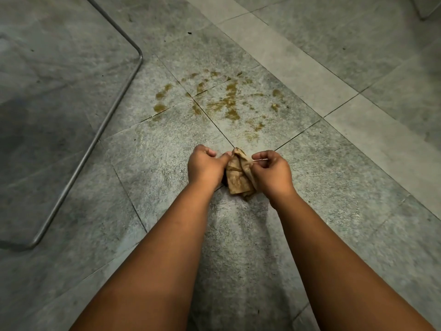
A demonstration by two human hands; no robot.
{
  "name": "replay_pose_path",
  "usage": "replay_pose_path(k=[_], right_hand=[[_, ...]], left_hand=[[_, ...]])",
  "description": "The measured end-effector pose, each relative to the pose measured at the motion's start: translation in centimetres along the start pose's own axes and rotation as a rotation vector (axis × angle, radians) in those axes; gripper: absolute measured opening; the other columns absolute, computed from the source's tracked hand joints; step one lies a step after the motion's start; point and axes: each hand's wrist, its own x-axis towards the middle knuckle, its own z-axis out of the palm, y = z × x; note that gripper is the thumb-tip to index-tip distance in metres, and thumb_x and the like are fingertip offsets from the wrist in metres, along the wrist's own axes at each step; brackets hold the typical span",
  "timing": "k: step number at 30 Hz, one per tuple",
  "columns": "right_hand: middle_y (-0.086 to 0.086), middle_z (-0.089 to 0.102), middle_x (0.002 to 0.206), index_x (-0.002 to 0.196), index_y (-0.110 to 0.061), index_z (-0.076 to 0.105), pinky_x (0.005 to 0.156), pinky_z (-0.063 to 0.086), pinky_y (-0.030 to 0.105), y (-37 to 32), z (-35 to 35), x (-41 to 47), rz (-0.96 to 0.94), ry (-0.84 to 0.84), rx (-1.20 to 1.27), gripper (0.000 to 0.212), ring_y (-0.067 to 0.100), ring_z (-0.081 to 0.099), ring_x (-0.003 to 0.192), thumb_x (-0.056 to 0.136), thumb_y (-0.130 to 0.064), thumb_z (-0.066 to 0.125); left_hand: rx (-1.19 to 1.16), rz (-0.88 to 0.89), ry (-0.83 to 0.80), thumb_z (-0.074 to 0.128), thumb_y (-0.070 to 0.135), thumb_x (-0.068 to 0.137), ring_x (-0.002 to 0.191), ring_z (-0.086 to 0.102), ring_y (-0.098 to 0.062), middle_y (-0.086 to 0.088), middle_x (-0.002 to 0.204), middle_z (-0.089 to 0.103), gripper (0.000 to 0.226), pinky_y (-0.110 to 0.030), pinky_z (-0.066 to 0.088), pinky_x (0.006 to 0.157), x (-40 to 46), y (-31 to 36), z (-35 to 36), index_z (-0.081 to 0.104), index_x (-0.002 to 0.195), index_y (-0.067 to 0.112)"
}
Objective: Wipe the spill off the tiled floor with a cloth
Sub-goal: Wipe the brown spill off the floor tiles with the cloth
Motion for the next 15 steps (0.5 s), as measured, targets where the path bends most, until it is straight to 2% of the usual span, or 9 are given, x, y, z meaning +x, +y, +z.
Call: replay_pose_path(k=[3, 5, 7, 10, 12, 13, 15], right_hand=[[0.007, 0.06, 0.079, 0.101, -0.015, 0.062, 0.057, 0.052, 0.028, -0.4, -0.8, 0.0, 0.072, -0.009, 0.227, 0.019, 0.016, 0.06, 0.066, 0.087, -0.002, 0.061], [0.01, 0.059, 0.081, 0.107, -0.013, 0.059, 0.053, 0.05, 0.022, -0.7, -1.4, 0.0, 0.107, -0.047, 0.321, 0.022, 0.015, 0.06, 0.066, 0.089, 0.0, 0.059], [0.011, 0.061, 0.082, 0.112, -0.013, 0.057, 0.05, 0.048, 0.02, -0.7, -1.8, 0.1, 0.149, -0.077, 0.375, 0.025, 0.014, 0.06, 0.065, 0.09, 0.0, 0.059], [0.014, 0.067, 0.093, 0.113, -0.015, 0.058, 0.059, 0.049, 0.028, -0.7, -1.9, 0.3, 0.173, -0.099, 0.366, 0.02, 0.022, 0.063, 0.074, 0.094, -0.012, 0.059], [0.008, 0.071, 0.098, 0.108, -0.015, 0.062, 0.066, 0.056, 0.032, -0.8, -1.7, 0.3, 0.141, -0.134, 0.329, 0.026, 0.021, 0.07, 0.082, 0.089, -0.032, 0.067], [0.007, 0.072, 0.098, 0.107, -0.015, 0.063, 0.071, 0.058, 0.035, -0.9, -1.7, 0.4, 0.116, -0.147, 0.289, 0.031, 0.021, 0.071, 0.086, 0.085, -0.036, 0.071], [0.007, 0.072, 0.094, 0.102, -0.014, 0.066, 0.079, 0.059, 0.043, -1.1, -1.5, 0.7, 0.067, -0.134, 0.163, 0.023, 0.023, 0.071, 0.089, 0.083, -0.025, 0.075]], left_hand=[[0.093, 0.095, 0.129, 0.07, 0.033, 0.086, 0.064, 0.05, -0.008, -0.004, 0.099, 0.057, 0.027, -0.022, 0.033, 0.05, -0.2, -0.3, -0.6, 0.05, 0.094, 0.018], [0.167, 0.207, 0.112, 0.068, 0.03, 0.088, 0.076, 0.054, -0.012, -0.001, 0.105, 0.052, 0.017, -0.022, 0.037, 0.056, -0.3, -0.6, -0.6, 0.056, 0.097, 0.022], [0.239, 0.313, 0.015, 0.065, 0.025, 0.09, 0.095, 0.056, -0.02, 0.005, 0.104, 0.05, 0.007, -0.03, 0.048, 0.07, -0.6, -0.7, -0.2, 0.065, 0.096, 0.026], [0.284, 0.338, -0.257, 0.055, 0.012, 0.094, 0.106, 0.054, -0.017, 0.012, 0.112, 0.052, 0.028, -0.035, 0.052, 0.086, -1.2, -1.0, 1.6, 0.068, 0.112, 0.029], [0.13, 0.205, -0.438, 0.047, 0.008, 0.096, 0.103, 0.062, -0.019, 0.008, 0.12, 0.06, 0.04, -0.04, 0.055, 0.088, -1.8, -1.3, 2.6, 0.064, 0.12, 0.035], [0.048, 0.147, -0.486, 0.044, 0.007, 0.097, 0.099, 0.065, -0.022, 0.002, 0.12, 0.064, 0.044, -0.043, 0.057, 0.085, -2.0, -1.5, 3.0, 0.063, 0.121, 0.039], [0.046, 0.187, -0.469, 0.044, 0.007, 0.098, 0.097, 0.063, -0.018, 0.001, 0.124, 0.063, 0.046, -0.038, 0.056, 0.083, -2.1, -1.8, 3.0, 0.061, 0.124, 0.041]])
